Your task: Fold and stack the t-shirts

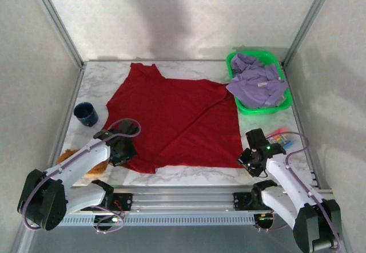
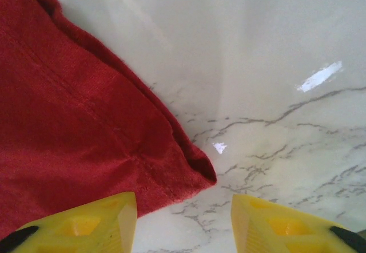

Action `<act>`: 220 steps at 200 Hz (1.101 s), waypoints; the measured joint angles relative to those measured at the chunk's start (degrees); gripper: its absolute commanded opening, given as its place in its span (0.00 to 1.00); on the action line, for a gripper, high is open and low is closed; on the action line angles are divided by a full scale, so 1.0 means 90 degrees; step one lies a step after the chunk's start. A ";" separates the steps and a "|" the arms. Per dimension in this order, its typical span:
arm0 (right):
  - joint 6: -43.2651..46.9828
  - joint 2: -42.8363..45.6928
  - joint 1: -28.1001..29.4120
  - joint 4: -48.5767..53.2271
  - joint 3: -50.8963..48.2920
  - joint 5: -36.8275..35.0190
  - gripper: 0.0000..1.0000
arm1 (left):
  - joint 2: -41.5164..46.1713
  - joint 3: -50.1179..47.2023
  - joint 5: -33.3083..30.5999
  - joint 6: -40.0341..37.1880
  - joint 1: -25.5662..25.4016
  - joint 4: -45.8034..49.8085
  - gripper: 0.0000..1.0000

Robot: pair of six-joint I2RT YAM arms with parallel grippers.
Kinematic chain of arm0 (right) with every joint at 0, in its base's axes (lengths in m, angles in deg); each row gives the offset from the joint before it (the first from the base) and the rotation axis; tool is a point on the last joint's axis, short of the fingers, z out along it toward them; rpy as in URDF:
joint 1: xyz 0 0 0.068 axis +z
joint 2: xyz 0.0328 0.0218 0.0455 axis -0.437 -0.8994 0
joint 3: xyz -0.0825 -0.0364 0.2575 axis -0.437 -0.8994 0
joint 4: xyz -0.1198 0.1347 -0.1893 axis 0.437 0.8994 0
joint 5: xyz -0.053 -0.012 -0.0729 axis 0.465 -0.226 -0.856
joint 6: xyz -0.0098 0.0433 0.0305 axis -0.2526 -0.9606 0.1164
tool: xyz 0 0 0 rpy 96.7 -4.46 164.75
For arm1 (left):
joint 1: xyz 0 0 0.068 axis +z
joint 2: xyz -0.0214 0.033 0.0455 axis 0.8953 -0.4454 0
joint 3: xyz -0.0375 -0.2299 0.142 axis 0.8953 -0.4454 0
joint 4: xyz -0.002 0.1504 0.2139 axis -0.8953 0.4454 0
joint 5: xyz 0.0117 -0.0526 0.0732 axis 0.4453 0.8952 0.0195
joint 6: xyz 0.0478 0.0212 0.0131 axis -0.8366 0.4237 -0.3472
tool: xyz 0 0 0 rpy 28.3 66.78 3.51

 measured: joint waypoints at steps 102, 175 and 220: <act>-0.0007 -0.0406 0.0274 -0.0175 0.0058 -0.0510 0.00 | -0.0296 0.0607 0.0000 -0.0347 0.0090 -0.0034 0.00; -0.0357 0.0539 0.0627 0.0784 0.0483 -0.0877 0.00 | -0.0396 0.1107 0.0075 -0.0826 0.0333 0.0049 0.00; -0.0192 -0.0085 0.0627 0.0867 0.0784 -0.1022 0.00 | -0.0770 0.1795 0.0231 -0.1350 0.0760 0.0294 0.00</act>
